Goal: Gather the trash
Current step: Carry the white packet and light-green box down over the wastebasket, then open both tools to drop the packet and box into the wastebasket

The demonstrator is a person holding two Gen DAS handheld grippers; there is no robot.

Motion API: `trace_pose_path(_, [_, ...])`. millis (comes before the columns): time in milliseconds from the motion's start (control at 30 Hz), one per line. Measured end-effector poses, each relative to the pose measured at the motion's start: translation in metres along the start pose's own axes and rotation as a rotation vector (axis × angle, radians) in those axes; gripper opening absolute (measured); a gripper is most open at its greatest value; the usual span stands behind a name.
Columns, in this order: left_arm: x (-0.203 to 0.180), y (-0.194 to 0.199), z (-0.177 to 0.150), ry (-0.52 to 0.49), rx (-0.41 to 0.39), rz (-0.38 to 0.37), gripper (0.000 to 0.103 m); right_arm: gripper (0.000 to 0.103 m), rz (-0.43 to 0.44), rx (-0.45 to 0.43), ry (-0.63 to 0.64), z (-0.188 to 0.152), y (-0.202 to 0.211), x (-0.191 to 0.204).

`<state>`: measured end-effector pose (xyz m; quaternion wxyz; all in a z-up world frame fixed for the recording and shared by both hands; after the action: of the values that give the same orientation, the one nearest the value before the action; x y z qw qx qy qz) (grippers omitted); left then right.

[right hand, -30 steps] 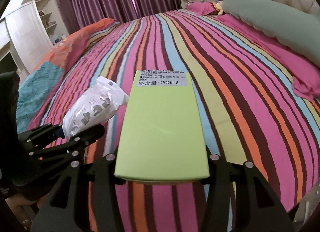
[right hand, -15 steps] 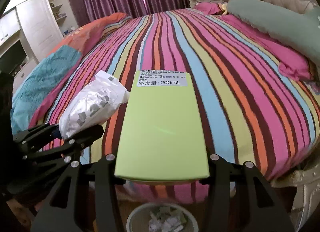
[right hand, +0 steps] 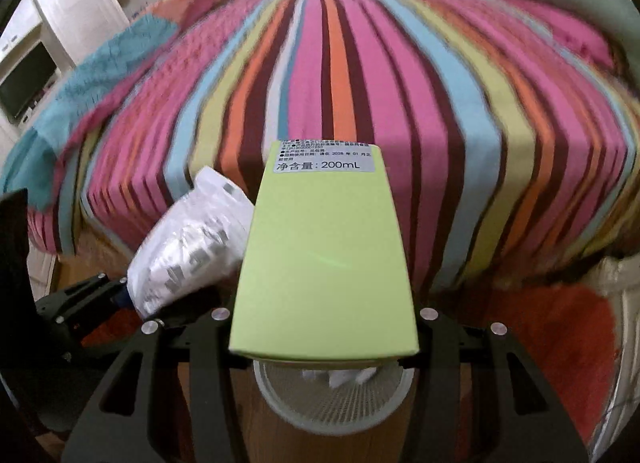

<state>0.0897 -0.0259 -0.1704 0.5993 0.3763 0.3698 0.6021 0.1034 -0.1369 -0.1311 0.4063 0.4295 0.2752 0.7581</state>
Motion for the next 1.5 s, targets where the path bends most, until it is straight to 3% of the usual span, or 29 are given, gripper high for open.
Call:
trace_pose_path(100, [0.002,-0.017,-0.018,0.044,0.082,-0.019,0.039,0.046,0.024,0.087,-0.066,-0.023,-0.019,-0.007])
trace_pose_path(467, [-0.013,-0.093,-0.077,0.019,0.415,-0.027,0.039,0.046,0.012,0.384,-0.382,-0.08,-0.087,-0.06])
trace_pose_path(633, [-0.016,-0.119,-0.1,0.037,0.567,-0.026,0.039,0.046,-0.016,0.476,-0.429,-0.093,-0.11,-0.069])
trace_pose_path(933, [-0.017,-0.145,-0.124,0.063,0.696,-0.016,0.043,0.047,-0.045,0.592,-0.46,-0.123,-0.138,-0.071])
trace_pose_path(1000, [-0.016,-0.149,-0.129,0.068,0.722,-0.008,0.05,0.048,-0.05,0.602,-0.475,-0.126,-0.139,-0.073])
trace_pose_path(1067, [-0.014,-0.151,-0.13,0.072,0.729,0.007,0.074,0.061,-0.044,0.609,-0.495,-0.127,-0.138,-0.074])
trace_pose_path(1133, [-0.012,-0.153,-0.128,0.087,0.721,0.004,0.081,0.09,-0.05,0.609,-0.508,-0.127,-0.141,-0.074])
trace_pose_path(1500, [-0.001,-0.136,-0.106,0.131,0.608,0.034,0.084,0.093,-0.072,0.517,-0.48,-0.111,-0.126,-0.078])
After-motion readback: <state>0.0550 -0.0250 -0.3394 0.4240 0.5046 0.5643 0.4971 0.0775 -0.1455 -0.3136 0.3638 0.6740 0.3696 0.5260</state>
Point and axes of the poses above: each gripper's, at about its wrist camera, not at the fingertips, and y roughly against the way its jaws point, x to its left, z to its top, the point moved 8 cm from there along -y, roughly the way its jaws point, and after that the axes turned 13 degrees about z, right-handed, at the moved point
